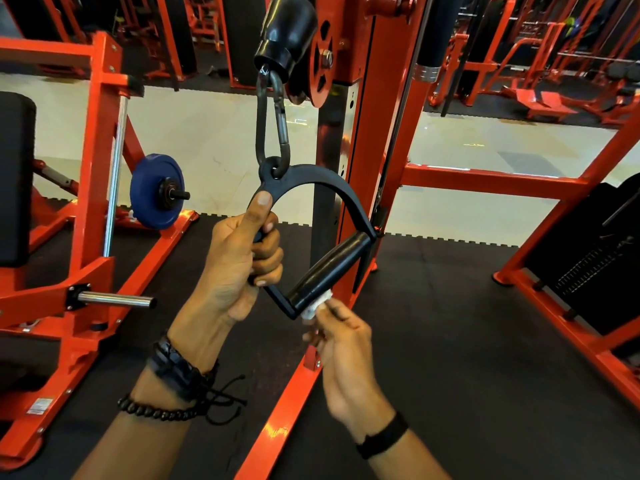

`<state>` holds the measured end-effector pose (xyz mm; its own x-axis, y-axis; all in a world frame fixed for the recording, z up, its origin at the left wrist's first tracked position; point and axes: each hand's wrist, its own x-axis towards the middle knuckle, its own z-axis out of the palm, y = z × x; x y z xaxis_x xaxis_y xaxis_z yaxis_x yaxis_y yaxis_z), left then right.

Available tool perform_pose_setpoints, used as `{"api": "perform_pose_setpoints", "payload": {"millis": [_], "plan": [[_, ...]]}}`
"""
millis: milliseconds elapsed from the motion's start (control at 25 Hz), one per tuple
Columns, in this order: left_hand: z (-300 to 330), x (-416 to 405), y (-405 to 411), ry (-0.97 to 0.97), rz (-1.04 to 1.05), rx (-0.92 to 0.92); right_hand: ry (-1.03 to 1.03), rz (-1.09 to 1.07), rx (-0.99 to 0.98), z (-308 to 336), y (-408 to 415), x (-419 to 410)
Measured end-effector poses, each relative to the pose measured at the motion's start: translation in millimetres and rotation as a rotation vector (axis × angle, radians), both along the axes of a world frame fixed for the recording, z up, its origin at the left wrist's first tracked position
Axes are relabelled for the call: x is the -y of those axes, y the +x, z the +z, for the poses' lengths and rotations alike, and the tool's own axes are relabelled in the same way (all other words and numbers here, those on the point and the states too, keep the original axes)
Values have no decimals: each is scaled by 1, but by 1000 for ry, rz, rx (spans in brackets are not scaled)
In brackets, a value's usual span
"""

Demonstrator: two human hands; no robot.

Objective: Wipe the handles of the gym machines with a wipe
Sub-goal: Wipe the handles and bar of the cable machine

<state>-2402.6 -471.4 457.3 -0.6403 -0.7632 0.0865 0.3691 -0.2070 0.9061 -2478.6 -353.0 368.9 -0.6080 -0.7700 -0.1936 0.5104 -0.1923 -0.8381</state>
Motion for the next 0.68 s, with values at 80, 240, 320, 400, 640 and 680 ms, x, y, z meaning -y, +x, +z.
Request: {"api": "perform_pose_setpoints", "payload": {"millis": [80,240,320,400,640,680], "plan": [[0,-2,-1,0,2,-1,-51,-44,141,10,-31,10],[0,-4,-3,-6,2,2,-110,-66,212,23,-69,23],[0,-2,-1,-5,8,8,-116,73,221,12,-45,17],[1,-2,-1,-6,14,23,-114,263,240,-1,-12,9],[2,-11,-4,-17,-6,21,-237,162,352,18,-54,16],[1,-12,-5,-16,-11,18,-256,113,355,26,-69,17]]}}
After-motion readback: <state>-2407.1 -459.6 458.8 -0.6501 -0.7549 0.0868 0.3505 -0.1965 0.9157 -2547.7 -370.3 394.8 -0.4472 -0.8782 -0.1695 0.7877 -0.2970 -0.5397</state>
